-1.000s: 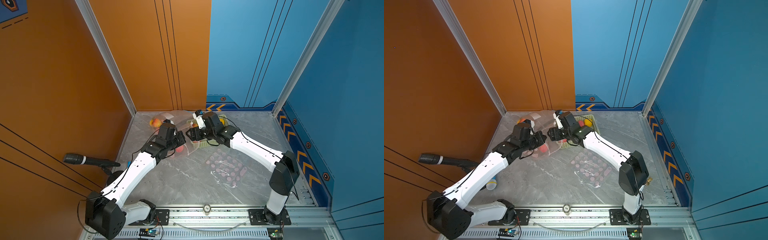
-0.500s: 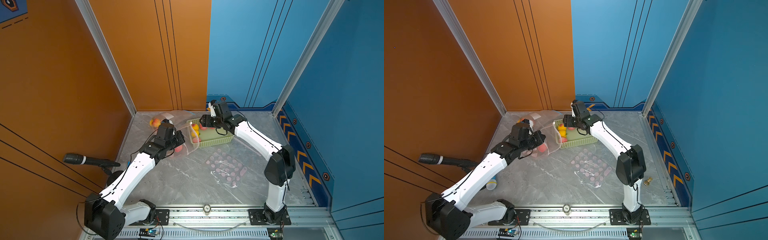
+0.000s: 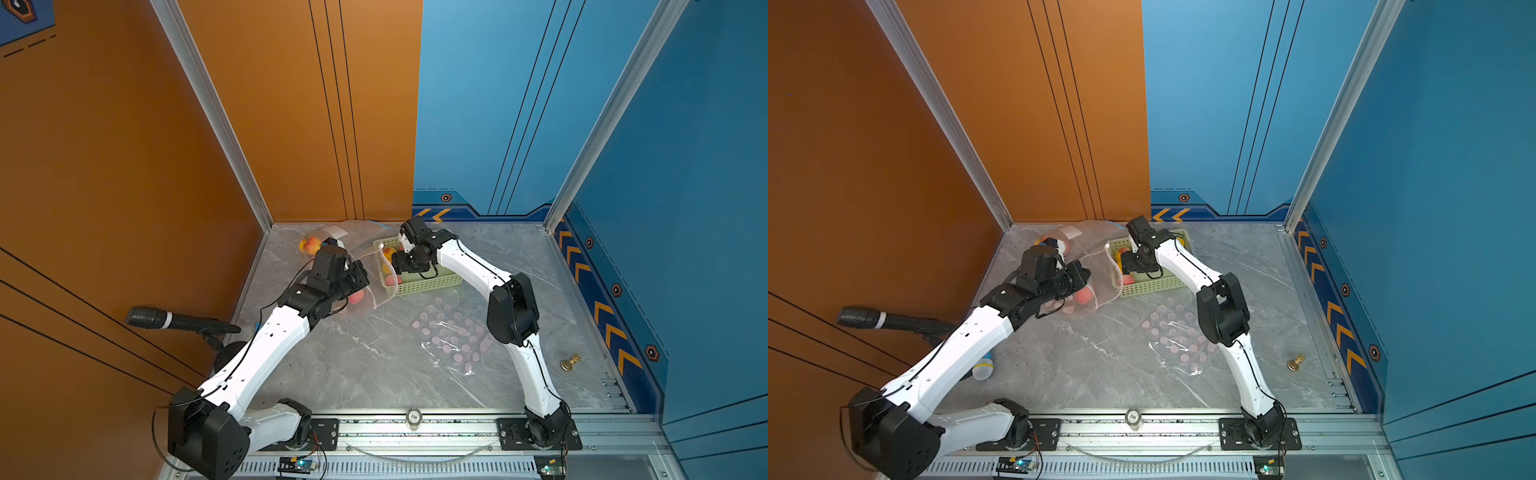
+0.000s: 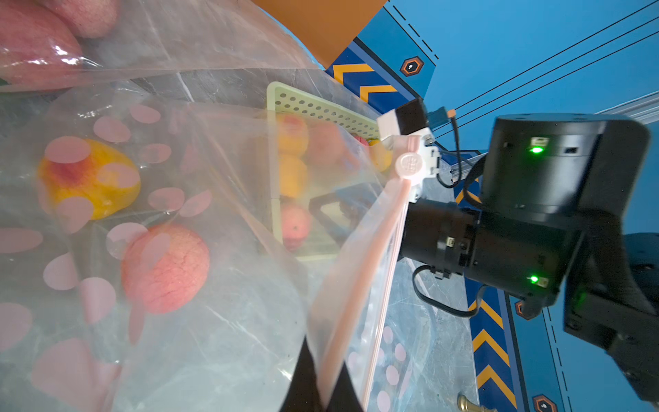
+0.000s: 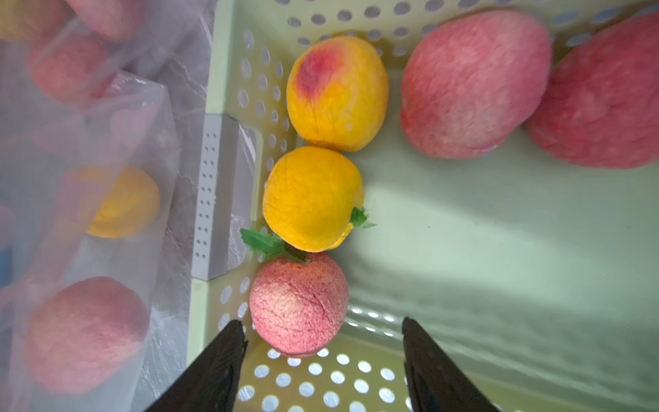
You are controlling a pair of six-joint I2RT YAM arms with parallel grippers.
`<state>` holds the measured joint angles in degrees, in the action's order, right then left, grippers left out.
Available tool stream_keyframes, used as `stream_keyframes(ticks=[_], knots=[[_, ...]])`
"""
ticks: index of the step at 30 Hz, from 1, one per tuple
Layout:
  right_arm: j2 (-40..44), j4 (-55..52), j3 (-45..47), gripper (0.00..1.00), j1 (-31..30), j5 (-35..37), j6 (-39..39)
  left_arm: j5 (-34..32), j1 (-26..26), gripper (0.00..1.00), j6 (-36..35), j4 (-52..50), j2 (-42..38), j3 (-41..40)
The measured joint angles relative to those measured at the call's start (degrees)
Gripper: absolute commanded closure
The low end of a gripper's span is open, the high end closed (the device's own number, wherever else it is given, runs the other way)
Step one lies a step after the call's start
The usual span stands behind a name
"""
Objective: Place the peach in a zip-top bag and seal the zipper
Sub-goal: Pick up the peach from the basket.
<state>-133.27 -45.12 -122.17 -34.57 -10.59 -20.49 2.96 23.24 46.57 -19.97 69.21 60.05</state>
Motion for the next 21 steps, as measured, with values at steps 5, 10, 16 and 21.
stream_keyframes(ticks=[5,10,16,21], knots=[[-2.36,-1.90,-1.49,0.26,-0.72,-0.79,1.25,0.00,0.00,1.00,0.00,0.04,-0.02,-0.11],[-3.48,-2.84,-2.67,0.26,-0.76,-1.44,2.10,0.00,0.00,1.00,0.00,0.00,-0.52,-1.84],[-5.95,-4.02,-5.03,0.29,-0.79,-1.44,2.71,0.00,0.00,1.00,0.00,-0.02,-0.55,-2.01],[-7.98,-5.03,-6.05,0.34,-0.81,-1.22,2.69,0.00,0.00,1.00,0.02,0.00,-0.55,-2.01]])
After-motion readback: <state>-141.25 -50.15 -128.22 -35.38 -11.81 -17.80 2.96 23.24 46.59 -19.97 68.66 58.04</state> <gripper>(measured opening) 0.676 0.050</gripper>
